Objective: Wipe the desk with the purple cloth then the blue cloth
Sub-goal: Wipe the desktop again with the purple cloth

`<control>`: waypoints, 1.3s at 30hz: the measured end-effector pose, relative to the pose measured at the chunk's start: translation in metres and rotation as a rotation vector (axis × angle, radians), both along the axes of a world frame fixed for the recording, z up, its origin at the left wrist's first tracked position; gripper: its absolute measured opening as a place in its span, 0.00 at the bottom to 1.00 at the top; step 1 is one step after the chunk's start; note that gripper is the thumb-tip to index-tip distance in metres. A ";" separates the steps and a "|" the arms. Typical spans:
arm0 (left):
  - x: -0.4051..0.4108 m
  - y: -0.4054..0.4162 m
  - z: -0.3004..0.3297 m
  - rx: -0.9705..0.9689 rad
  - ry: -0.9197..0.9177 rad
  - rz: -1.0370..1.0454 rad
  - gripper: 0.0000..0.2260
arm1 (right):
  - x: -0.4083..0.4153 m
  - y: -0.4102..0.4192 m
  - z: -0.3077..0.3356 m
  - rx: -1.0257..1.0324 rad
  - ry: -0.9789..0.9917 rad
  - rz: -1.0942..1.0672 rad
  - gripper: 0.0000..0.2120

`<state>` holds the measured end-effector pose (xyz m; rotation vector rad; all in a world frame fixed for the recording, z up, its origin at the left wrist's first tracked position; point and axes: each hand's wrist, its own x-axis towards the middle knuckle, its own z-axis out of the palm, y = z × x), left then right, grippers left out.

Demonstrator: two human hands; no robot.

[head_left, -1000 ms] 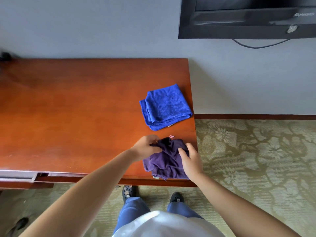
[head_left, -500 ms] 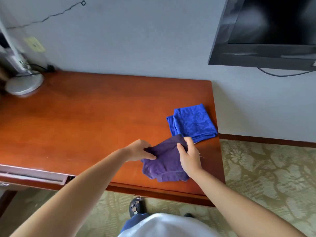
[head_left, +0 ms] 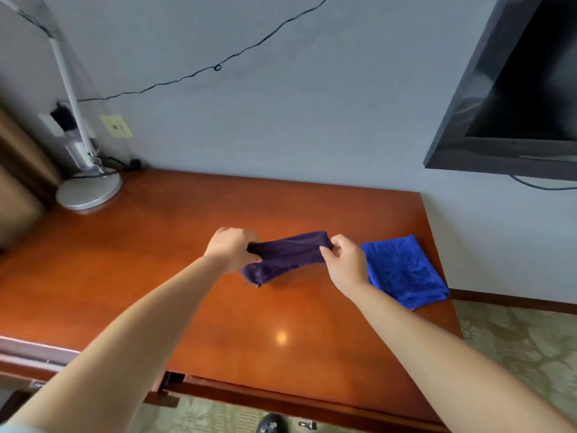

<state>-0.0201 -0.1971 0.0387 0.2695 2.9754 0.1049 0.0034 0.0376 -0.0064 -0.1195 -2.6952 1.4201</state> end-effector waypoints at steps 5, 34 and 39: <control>-0.017 -0.039 -0.019 -0.026 0.496 -0.208 0.06 | -0.023 -0.038 -0.002 -0.224 0.039 -0.110 0.05; 0.072 -0.074 -0.134 0.764 -0.284 0.611 0.08 | 0.063 -0.132 -0.097 -0.082 -0.310 0.198 0.20; 0.065 -0.054 -0.131 0.596 -0.312 0.513 0.13 | 0.054 -0.122 -0.103 -0.013 -0.286 -0.101 0.15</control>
